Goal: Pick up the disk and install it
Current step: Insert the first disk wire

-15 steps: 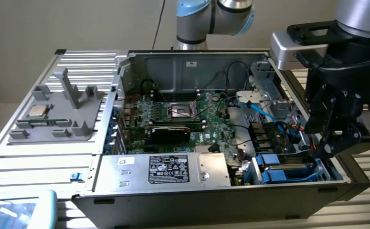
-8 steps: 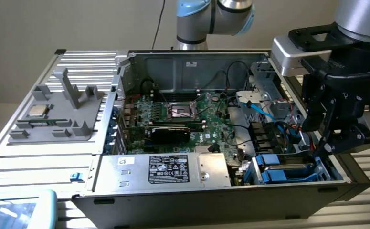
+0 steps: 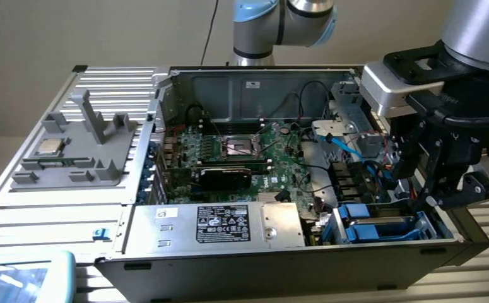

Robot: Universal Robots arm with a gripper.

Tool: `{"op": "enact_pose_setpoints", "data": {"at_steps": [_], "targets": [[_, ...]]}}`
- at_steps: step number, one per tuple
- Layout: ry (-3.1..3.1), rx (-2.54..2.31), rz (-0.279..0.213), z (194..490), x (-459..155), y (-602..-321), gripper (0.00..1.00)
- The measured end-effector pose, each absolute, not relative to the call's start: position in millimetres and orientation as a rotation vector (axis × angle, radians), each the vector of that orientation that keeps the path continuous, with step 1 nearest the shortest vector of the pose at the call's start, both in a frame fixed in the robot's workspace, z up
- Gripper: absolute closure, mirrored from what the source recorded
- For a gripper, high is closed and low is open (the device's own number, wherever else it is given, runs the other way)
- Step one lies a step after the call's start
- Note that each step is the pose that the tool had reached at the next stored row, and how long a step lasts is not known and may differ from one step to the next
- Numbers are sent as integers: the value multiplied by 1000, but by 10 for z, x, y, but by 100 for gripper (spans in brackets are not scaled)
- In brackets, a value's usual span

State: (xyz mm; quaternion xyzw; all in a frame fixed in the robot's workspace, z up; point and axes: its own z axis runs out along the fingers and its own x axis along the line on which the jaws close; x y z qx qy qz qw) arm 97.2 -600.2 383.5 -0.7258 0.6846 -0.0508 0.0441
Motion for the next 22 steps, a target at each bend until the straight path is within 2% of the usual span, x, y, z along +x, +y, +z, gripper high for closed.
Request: {"op": "enact_pose_setpoints", "data": {"at_steps": [22], "targets": [[2020, -2280, -63, 3682, 1148, -6104, 50]]}}
